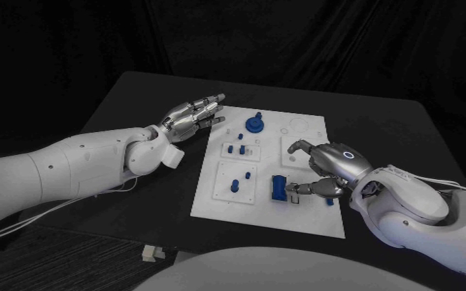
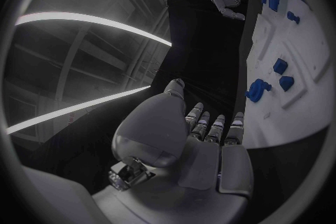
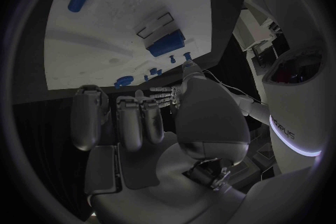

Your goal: Assemble the parts on the task board

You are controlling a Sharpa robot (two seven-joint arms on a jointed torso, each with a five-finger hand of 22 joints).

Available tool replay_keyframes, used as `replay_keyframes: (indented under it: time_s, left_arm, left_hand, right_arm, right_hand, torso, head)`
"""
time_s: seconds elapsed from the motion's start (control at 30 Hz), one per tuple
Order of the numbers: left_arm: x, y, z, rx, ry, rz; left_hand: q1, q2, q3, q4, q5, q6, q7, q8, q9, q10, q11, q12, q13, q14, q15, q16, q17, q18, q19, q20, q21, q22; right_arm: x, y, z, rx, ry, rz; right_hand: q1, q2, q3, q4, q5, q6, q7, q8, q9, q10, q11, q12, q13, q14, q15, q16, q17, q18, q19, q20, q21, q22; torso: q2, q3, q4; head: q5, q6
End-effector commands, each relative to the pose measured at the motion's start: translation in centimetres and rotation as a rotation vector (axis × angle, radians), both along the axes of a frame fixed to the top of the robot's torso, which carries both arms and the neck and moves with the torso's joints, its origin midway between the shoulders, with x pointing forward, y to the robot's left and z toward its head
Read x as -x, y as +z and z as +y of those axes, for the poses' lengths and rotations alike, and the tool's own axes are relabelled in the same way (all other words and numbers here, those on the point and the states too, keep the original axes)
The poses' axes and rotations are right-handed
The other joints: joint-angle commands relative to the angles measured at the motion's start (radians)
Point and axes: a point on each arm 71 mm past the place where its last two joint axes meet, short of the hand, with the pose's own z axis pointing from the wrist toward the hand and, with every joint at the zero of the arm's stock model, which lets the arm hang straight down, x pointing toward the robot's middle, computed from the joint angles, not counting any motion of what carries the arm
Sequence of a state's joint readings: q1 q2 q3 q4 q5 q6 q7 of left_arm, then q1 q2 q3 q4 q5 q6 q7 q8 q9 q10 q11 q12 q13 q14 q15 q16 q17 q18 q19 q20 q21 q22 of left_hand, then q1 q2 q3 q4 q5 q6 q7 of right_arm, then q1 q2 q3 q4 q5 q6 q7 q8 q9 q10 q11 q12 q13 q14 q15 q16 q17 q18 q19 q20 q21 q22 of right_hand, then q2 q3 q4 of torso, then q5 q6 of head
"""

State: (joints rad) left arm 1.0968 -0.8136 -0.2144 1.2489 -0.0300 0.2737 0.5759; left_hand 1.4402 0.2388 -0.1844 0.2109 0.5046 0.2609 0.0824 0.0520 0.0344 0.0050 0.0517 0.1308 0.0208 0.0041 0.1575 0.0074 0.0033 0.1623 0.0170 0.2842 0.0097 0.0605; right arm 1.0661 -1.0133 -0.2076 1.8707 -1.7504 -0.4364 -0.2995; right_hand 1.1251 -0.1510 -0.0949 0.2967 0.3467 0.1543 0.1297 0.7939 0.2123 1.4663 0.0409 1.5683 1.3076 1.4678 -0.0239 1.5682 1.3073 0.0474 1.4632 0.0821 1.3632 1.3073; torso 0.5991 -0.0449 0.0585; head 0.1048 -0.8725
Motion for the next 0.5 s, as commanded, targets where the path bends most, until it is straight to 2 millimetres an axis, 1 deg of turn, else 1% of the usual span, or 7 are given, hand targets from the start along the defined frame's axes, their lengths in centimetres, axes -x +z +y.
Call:
replay_keyframes:
  time_s: [0.03, 0.2, 0.3, 0.33, 0.37, 0.5]
  left_arm:
    - [0.1, 0.1, 0.0, 0.016, -0.005, -0.005]
    - [0.1, 0.1, 0.1, 0.014, -0.003, -0.005]
    - [0.1, 0.1, 0.1, 0.015, -0.004, -0.004]
    - [0.1, 0.1, 0.1, 0.015, -0.005, -0.004]
    - [0.1, 0.1, 0.0, 0.015, -0.005, -0.003]
    - [0.1, 0.1, 0.0, 0.016, -0.007, -0.003]
  left_hand:
    - [0.003, 0.010, 0.005, -0.003, 0.005, 0.000, 0.002, 0.003, 0.001, -0.002, 0.005, -0.004, -0.001, -0.002, 0.006, 0.004, 0.000, 0.016, 0.000, 0.005, 0.004, 0.001]
    - [0.003, 0.010, 0.005, -0.003, 0.005, 0.001, 0.003, 0.004, 0.002, -0.002, 0.005, -0.004, -0.001, -0.002, 0.006, 0.004, 0.000, 0.016, 0.000, 0.005, 0.004, 0.002]
    - [0.003, 0.010, 0.005, -0.003, 0.005, 0.001, 0.003, 0.004, 0.002, -0.002, 0.005, -0.004, -0.001, -0.002, 0.006, 0.004, 0.000, 0.016, 0.000, 0.005, 0.004, 0.002]
    - [0.003, 0.010, 0.005, -0.003, 0.005, 0.001, 0.003, 0.004, 0.002, -0.002, 0.005, -0.004, -0.001, -0.002, 0.006, 0.004, 0.000, 0.016, 0.000, 0.005, 0.004, 0.002]
    - [0.003, 0.010, 0.005, -0.003, 0.005, 0.001, 0.003, 0.004, 0.002, -0.002, 0.005, -0.004, -0.001, -0.002, 0.006, 0.004, 0.000, 0.016, 0.000, 0.005, 0.004, 0.002]
    - [0.004, 0.010, 0.005, -0.004, 0.006, 0.000, 0.003, 0.003, 0.001, -0.002, 0.006, -0.004, -0.001, -0.002, 0.006, 0.005, 0.000, 0.016, 0.000, 0.005, 0.004, 0.001]
  right_arm:
    - [0.1, -0.7, 0.1, -0.001, -0.001, 0.020]
    - [0.2, -1.6, 0.4, 0.015, -0.001, 0.047]
    - [0.2, -1.9, 0.5, 0.022, -0.001, 0.057]
    - [0.2, -2.0, 0.6, 0.024, -0.001, 0.060]
    - [0.2, -2.1, 0.6, 0.026, -0.002, 0.064]
    - [0.2, -2.5, 0.7, 0.036, -0.004, 0.074]
  right_hand:
    - [0.002, 0.012, 0.008, 0.000, -0.010, 0.003, 0.002, 0.005, -0.004, 0.105, -0.004, 0.003, 0.263, 0.103, -0.003, 0.003, 0.264, 0.005, 0.002, -0.001, -0.005, 0.194]
    - [0.015, 0.025, 0.017, -0.002, -0.022, 0.006, 0.003, 0.009, -0.010, 0.105, -0.003, 0.003, 0.263, 0.103, -0.002, 0.003, 0.264, 0.006, 0.000, 0.000, -0.009, 0.193]
    - [0.016, 0.025, 0.017, -0.001, -0.036, 0.008, 0.003, 0.010, -0.015, 0.105, -0.003, 0.003, 0.263, 0.103, -0.002, 0.003, 0.264, 0.007, -0.001, 0.000, -0.012, 0.192]
    - [0.016, 0.024, 0.016, -0.001, -0.057, 0.010, 0.003, 0.012, -0.019, 0.105, -0.003, 0.003, 0.263, 0.103, -0.002, 0.003, 0.264, 0.007, -0.001, 0.001, -0.011, 0.192]
    - [0.017, 0.024, 0.015, -0.001, -0.065, 0.011, 0.003, 0.013, -0.022, 0.105, -0.003, 0.003, 0.263, 0.103, -0.002, 0.003, 0.264, 0.007, -0.001, 0.001, -0.011, 0.192]
    - [0.025, 0.023, 0.016, -0.002, -0.084, 0.014, 0.003, 0.014, -0.027, 0.105, -0.003, 0.003, 0.263, 0.103, -0.002, 0.003, 0.264, 0.007, -0.002, 0.001, -0.013, 0.192]
  torso:
    - [0.001, -0.0008, 0.0012]
    - [0.002, -0.0006, 0.0021]
    - [0.002, -0.0001, 0.0020]
    - [0.002, 0.0000, 0.0019]
    - [0.001, 0.0000, 0.0016]
    - [0.001, 0.0001, 0.0000]
  head:
    - [0.001, 0.000]
    - [-0.002, 0.000]
    - [-0.002, 0.000]
    - [-0.002, 0.000]
    - [-0.002, 0.000]
    - [-0.001, 0.000]
